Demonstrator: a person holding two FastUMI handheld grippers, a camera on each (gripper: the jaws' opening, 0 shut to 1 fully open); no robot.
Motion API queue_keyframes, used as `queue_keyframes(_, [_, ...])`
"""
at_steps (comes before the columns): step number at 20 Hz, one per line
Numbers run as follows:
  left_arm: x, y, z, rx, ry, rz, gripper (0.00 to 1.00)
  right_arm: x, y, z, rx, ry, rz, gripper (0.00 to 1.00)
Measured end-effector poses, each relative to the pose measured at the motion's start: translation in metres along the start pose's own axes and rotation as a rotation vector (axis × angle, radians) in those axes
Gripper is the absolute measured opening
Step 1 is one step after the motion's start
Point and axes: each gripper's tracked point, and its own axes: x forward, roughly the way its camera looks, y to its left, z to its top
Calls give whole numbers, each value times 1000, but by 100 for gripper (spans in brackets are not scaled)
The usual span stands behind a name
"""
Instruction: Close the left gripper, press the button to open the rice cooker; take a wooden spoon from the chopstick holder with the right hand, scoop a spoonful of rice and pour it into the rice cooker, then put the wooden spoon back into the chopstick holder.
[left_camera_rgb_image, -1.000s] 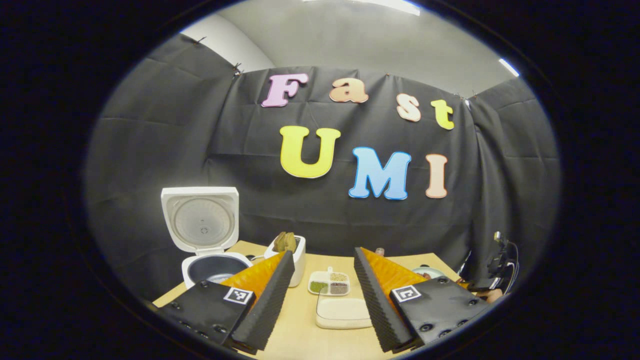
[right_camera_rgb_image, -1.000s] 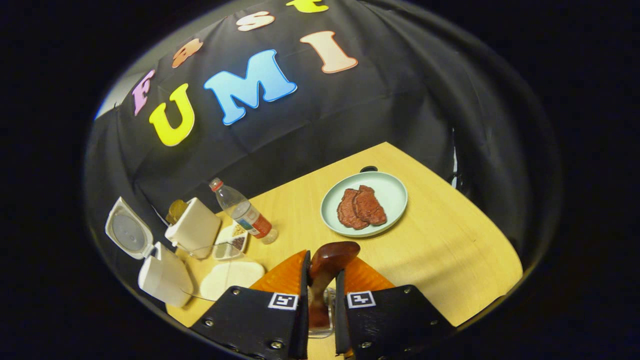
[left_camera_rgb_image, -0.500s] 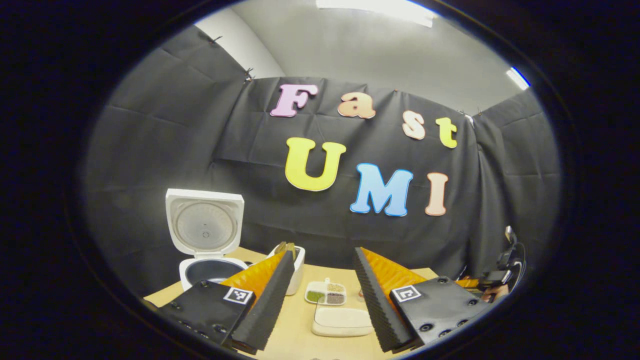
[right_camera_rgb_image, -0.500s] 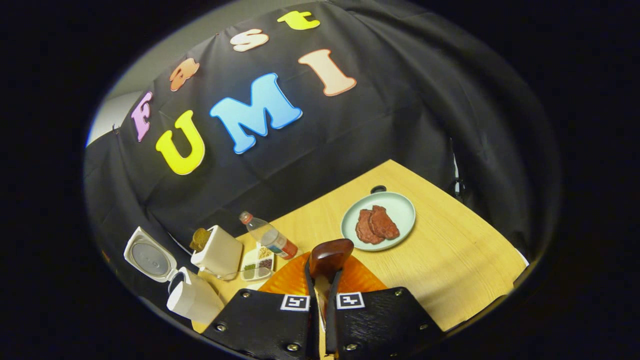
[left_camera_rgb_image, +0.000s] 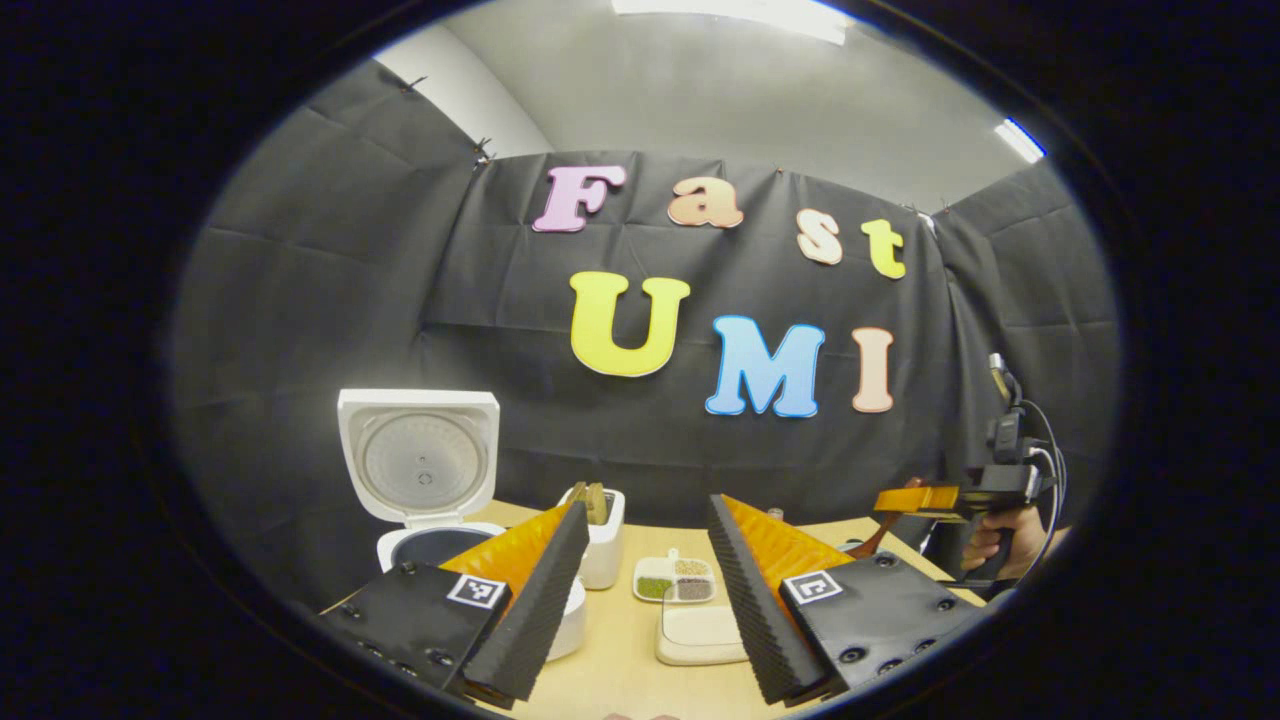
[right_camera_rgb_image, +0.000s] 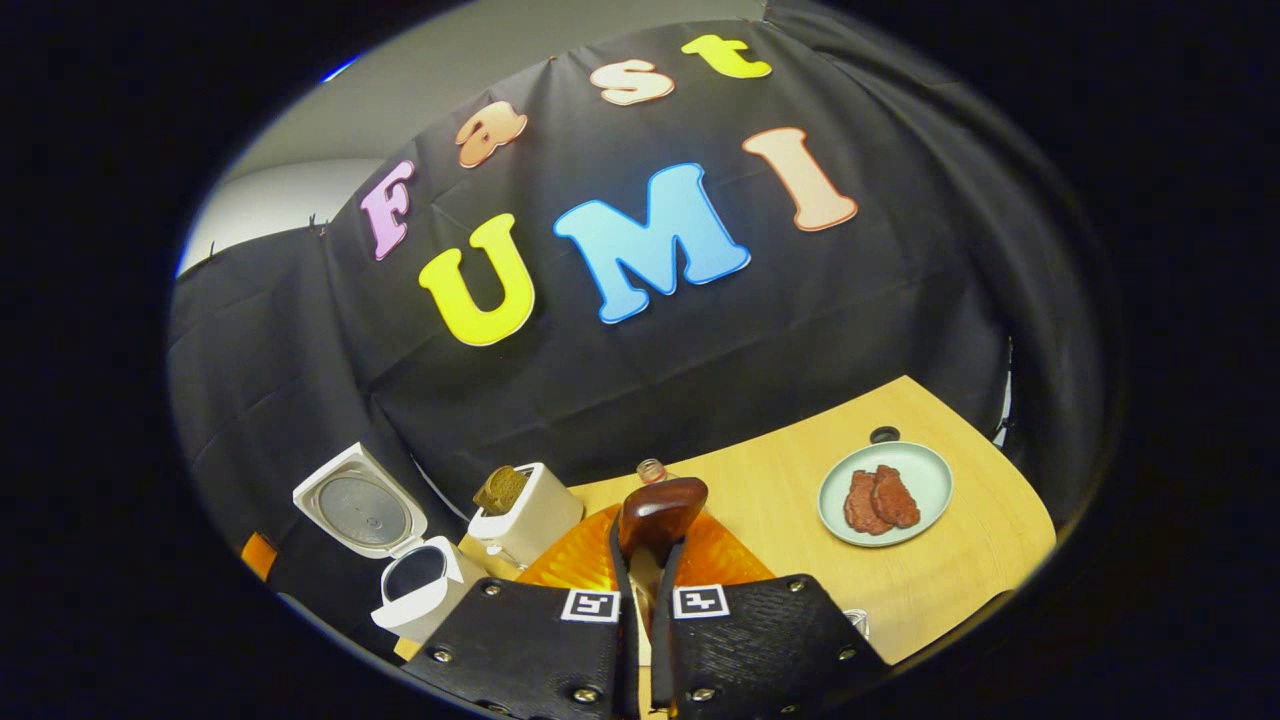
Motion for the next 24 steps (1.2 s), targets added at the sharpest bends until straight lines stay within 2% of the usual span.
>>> queue_keyframes(4, [-5,17,3,40,-3,8,83,35,21,-28,-80,45,4,5])
queue_keyframes(7, [-9,29,1,71,3,27,86,61,26,-59,-119,102,6,5])
queue_keyframes(8, [-10,33,0,78,4,35,83,69,26,-69,-143,121,-3,5])
queue_keyframes(9, [-11,38,-1,82,5,42,86,76,24,-79,-166,134,-11,5])
queue_keyframes(12, [-16,49,-3,86,7,59,86,88,14,-106,-277,162,-71,5])
queue_keyframes(16, [-17,63,-11,96,23,69,86,100,23,-141,-423,193,-53,6])
queue_keyframes(18, [-17,70,-14,95,30,81,86,98,35,-151,-366,208,-21,9])
queue_keyframes(19, [-19,72,-16,90,35,85,83,98,42,-157,-300,225,-2,5])
queue_keyframes(20, [-22,74,-19,84,41,87,86,98,47,-160,-225,238,8,5])
queue_keyframes(24, [-22,77,-26,67,69,85,86,107,43,-160,80,266,15,5])
